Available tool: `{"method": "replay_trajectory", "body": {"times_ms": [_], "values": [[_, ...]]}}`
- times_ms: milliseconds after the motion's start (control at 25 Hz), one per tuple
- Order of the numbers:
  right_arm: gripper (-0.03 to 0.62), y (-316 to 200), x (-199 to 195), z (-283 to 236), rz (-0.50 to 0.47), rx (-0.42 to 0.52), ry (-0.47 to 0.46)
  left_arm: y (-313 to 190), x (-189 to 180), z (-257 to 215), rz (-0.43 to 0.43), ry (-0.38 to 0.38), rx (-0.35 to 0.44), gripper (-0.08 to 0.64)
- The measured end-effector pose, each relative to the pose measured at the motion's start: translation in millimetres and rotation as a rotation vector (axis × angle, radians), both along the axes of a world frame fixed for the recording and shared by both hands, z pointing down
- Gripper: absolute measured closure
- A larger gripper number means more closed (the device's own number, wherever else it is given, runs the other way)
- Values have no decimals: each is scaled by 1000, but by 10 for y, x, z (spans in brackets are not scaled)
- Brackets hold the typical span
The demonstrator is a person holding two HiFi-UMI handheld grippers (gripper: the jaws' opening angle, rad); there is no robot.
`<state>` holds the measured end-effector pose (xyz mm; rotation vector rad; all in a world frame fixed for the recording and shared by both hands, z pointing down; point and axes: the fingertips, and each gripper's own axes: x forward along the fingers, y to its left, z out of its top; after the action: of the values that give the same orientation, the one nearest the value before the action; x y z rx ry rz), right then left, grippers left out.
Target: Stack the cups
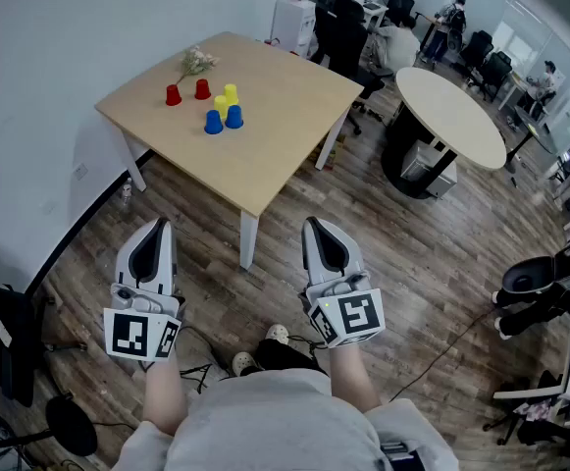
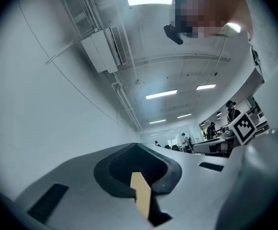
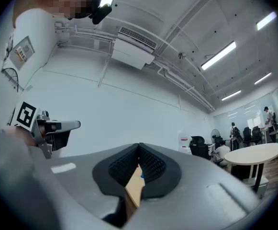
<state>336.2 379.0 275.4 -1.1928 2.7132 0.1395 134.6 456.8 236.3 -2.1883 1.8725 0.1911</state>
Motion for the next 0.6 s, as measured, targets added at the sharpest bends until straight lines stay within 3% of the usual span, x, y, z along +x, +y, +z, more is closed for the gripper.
{"method": "replay_trajectory", "body": {"times_ms": [440,600], "values": [[581,-62,-91,6,-11,2,31,-57,-63,37,-6,21,-13,560],[581,-105,-87,-37,-12,2,-29,-45,-81,18,8,6,-8,560]]}}
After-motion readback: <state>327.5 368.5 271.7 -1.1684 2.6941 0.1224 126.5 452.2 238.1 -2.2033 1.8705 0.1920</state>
